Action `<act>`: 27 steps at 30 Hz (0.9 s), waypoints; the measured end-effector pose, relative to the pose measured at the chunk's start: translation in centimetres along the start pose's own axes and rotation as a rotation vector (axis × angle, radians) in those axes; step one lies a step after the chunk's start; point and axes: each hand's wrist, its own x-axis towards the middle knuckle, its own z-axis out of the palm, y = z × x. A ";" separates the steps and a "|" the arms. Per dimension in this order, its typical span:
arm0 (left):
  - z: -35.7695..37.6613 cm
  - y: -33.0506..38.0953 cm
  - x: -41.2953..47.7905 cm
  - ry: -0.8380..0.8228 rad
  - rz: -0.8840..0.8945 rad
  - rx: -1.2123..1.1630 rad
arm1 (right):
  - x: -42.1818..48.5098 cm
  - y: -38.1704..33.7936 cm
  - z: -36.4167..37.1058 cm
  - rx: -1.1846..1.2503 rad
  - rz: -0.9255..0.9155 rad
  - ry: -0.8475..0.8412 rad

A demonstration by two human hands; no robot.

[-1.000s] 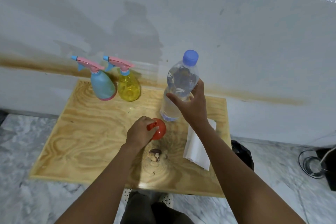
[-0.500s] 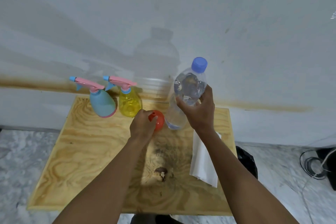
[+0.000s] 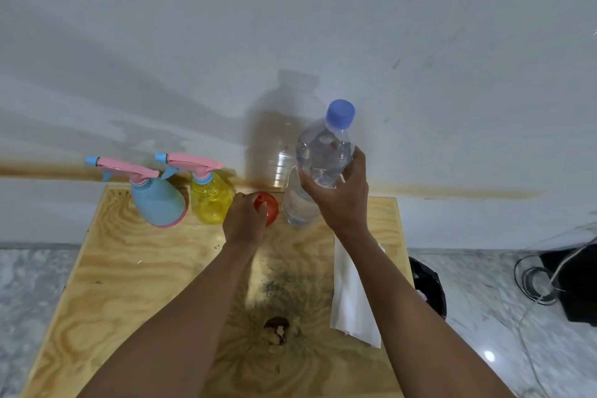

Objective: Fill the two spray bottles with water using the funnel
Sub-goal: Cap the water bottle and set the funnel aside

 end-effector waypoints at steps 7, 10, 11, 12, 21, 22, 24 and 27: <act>0.1 -0.5 -0.8 0.007 0.018 -0.079 | -0.1 0.5 -0.3 0.005 0.020 -0.055; -0.1 -1.0 -2.6 0.014 0.015 -0.112 | -0.4 0.5 -1.4 -0.067 0.016 -0.124; 0.0 -1.2 -3.5 0.017 0.021 -0.118 | -0.8 0.5 -2.1 -0.101 0.008 -0.142; 0.2 -1.5 -4.7 0.013 0.040 -0.138 | -1.3 0.7 -3.0 -0.143 -0.001 -0.149; 4.9 -2.4 -15.7 -0.267 0.156 0.146 | -11.3 9.2 -11.2 -0.469 0.217 -0.213; 5.3 -2.3 -16.0 -0.276 0.159 0.185 | -12.4 10.2 -11.6 -0.507 0.274 -0.243; 5.6 -2.2 -16.2 -0.281 0.155 0.232 | -14.2 11.8 -12.0 -0.579 0.358 -0.298; 6.0 -2.4 -16.1 -0.286 0.160 0.264 | -16.0 13.2 -11.7 -0.661 0.419 -0.317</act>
